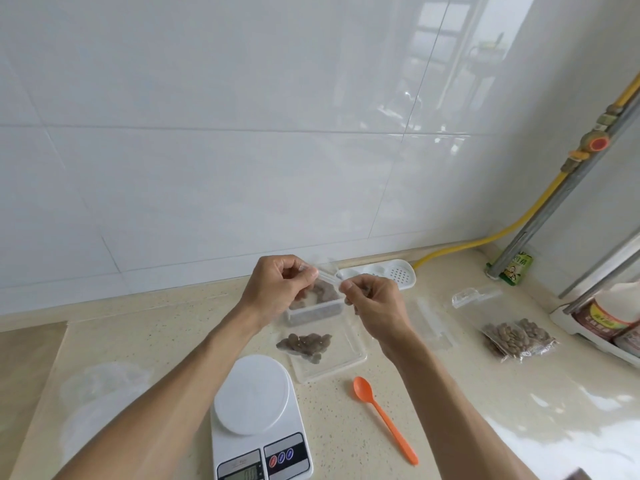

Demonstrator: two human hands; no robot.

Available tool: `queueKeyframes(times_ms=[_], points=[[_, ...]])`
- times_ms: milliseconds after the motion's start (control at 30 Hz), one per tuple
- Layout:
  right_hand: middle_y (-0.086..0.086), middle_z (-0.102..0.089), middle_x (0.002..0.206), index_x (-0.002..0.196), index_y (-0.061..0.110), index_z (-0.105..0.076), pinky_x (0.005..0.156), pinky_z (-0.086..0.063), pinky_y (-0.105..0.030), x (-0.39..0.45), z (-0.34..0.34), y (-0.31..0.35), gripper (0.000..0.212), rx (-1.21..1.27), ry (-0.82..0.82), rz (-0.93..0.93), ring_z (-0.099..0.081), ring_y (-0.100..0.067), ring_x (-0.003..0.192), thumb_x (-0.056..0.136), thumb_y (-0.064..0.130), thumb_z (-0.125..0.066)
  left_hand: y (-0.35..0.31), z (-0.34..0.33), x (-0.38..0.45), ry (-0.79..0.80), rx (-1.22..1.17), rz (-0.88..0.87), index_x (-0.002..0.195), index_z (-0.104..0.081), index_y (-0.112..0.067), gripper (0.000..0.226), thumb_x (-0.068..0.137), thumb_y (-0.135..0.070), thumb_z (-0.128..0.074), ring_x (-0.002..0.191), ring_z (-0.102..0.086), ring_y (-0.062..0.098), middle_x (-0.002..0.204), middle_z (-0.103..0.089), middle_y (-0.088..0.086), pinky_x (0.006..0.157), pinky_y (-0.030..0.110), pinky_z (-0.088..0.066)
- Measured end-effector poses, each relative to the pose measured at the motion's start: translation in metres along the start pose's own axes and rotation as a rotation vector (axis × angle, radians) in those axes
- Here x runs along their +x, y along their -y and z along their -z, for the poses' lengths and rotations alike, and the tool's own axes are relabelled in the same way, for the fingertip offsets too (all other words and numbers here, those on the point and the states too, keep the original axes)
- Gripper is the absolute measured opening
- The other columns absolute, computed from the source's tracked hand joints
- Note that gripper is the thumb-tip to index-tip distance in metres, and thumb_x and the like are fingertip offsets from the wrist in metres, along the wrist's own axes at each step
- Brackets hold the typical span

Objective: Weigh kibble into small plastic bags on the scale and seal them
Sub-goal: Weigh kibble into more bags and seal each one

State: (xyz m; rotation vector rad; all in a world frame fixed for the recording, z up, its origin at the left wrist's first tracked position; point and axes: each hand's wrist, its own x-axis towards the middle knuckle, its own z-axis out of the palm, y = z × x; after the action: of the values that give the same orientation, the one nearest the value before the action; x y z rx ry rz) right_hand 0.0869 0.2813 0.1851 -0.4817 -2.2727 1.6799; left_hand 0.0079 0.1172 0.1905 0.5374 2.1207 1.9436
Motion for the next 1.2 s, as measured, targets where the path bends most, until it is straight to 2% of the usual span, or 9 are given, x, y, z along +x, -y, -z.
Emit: queueKeyframes(times_ms=[100, 200, 300, 533, 667, 767, 900, 1100, 1200], points=[[-0.005, -0.059, 0.063, 0.074, 0.005, -0.071, 0.062, -0.042, -0.033, -0.001, 0.003, 0.002, 0.022, -0.014, -0.02, -0.006, -0.048, -0.014, 0.06, 0.091, 0.019, -0.069, -0.003, 0.001, 0.0, -0.027, -0.02, -0.012, 0.074, -0.069, -0.005, 0.015, 0.088, -0.01, -0.068, 0.06, -0.062, 0.02, 0.068, -0.068, 0.016, 0.057, 0.029, -0.052], [-0.005, -0.063, 0.063, 0.073, 0.005, -0.073, 0.065, -0.043, -0.035, -0.001, 0.007, 0.009, 0.022, -0.001, 0.074, -0.012, -0.052, -0.015, 0.061, 0.088, 0.02, -0.072, -0.003, 0.005, 0.0, -0.033, -0.015, -0.025, 0.073, -0.068, -0.003, 0.016, 0.088, -0.007, -0.067, 0.062, -0.061, 0.024, 0.068, -0.067, 0.018, 0.06, 0.038, -0.057], [0.008, -0.063, 0.059, 0.072, 0.016, -0.076, 0.06, -0.041, -0.024, 0.0, 0.006, 0.022, 0.015, -0.103, 0.151, 0.023, -0.051, -0.005, 0.057, 0.084, 0.025, -0.077, -0.004, 0.005, 0.001, 0.007, 0.013, -0.053, 0.071, -0.068, -0.004, 0.017, 0.088, -0.005, -0.068, 0.061, -0.06, 0.024, 0.065, -0.065, 0.014, 0.068, 0.046, -0.057], [0.011, -0.065, 0.055, 0.069, 0.018, -0.073, 0.053, -0.04, -0.013, 0.001, 0.005, 0.036, 0.019, -0.287, 0.161, 0.12, -0.055, 0.003, 0.053, 0.087, 0.022, -0.074, -0.014, 0.002, 0.0, 0.075, -0.004, -0.064, 0.072, -0.068, -0.004, 0.015, 0.087, -0.002, -0.068, 0.06, -0.061, 0.014, 0.063, -0.066, 0.004, 0.061, 0.028, -0.052], [0.011, -0.065, 0.056, 0.07, 0.019, -0.073, 0.057, -0.046, -0.022, 0.0, 0.006, 0.041, 0.015, -0.201, 0.184, 0.112, -0.055, 0.0, 0.054, 0.085, 0.021, -0.076, -0.015, 0.004, 0.002, 0.093, -0.01, -0.061, 0.073, -0.07, -0.003, 0.013, 0.086, -0.005, -0.07, 0.062, -0.064, 0.024, 0.067, -0.068, 0.014, 0.063, 0.036, -0.054], [0.011, -0.062, 0.055, 0.07, 0.021, -0.071, 0.051, -0.039, -0.014, 0.001, 0.005, 0.047, 0.017, -0.219, 0.168, 0.155, -0.05, 0.003, 0.048, 0.087, 0.019, -0.074, -0.018, 0.005, 0.003, 0.105, -0.022, -0.057, 0.074, -0.07, -0.001, 0.013, 0.085, -0.007, -0.072, 0.062, -0.064, 0.029, 0.069, -0.068, 0.02, 0.066, 0.042, -0.055], [0.007, -0.063, 0.06, 0.068, 0.022, -0.069, 0.048, -0.037, -0.011, 0.004, 0.003, 0.051, 0.02, -0.298, 0.133, 0.204, -0.048, 0.002, 0.05, 0.087, 0.019, -0.073, -0.023, 0.005, 0.005, 0.103, -0.052, -0.043, 0.076, -0.069, 0.003, 0.013, 0.085, -0.005, -0.071, 0.065, -0.064, 0.026, 0.067, -0.067, 0.014, 0.067, 0.037, -0.056], [-0.006, -0.069, 0.066, 0.08, 0.009, -0.071, 0.06, -0.048, -0.026, 0.011, 0.012, 0.035, 0.018, -0.041, 0.11, 0.074, -0.059, -0.009, 0.059, 0.087, 0.025, -0.074, -0.024, 0.005, 0.008, -0.003, -0.074, -0.057, 0.078, -0.064, 0.004, 0.014, 0.09, -0.004, -0.065, 0.061, -0.063, 0.019, 0.066, -0.063, 0.01, 0.058, 0.027, -0.054], [-0.002, -0.067, 0.064, 0.079, 0.004, -0.07, 0.061, -0.047, -0.026, 0.017, 0.024, 0.022, 0.019, 0.062, 0.095, 0.014, -0.056, -0.01, 0.06, 0.092, 0.017, -0.068, -0.024, 0.008, 0.014, -0.051, -0.099, -0.033, 0.079, -0.062, 0.002, 0.014, 0.092, -0.003, -0.062, 0.061, -0.064, 0.018, 0.068, -0.063, 0.01, 0.056, 0.02, -0.051]])
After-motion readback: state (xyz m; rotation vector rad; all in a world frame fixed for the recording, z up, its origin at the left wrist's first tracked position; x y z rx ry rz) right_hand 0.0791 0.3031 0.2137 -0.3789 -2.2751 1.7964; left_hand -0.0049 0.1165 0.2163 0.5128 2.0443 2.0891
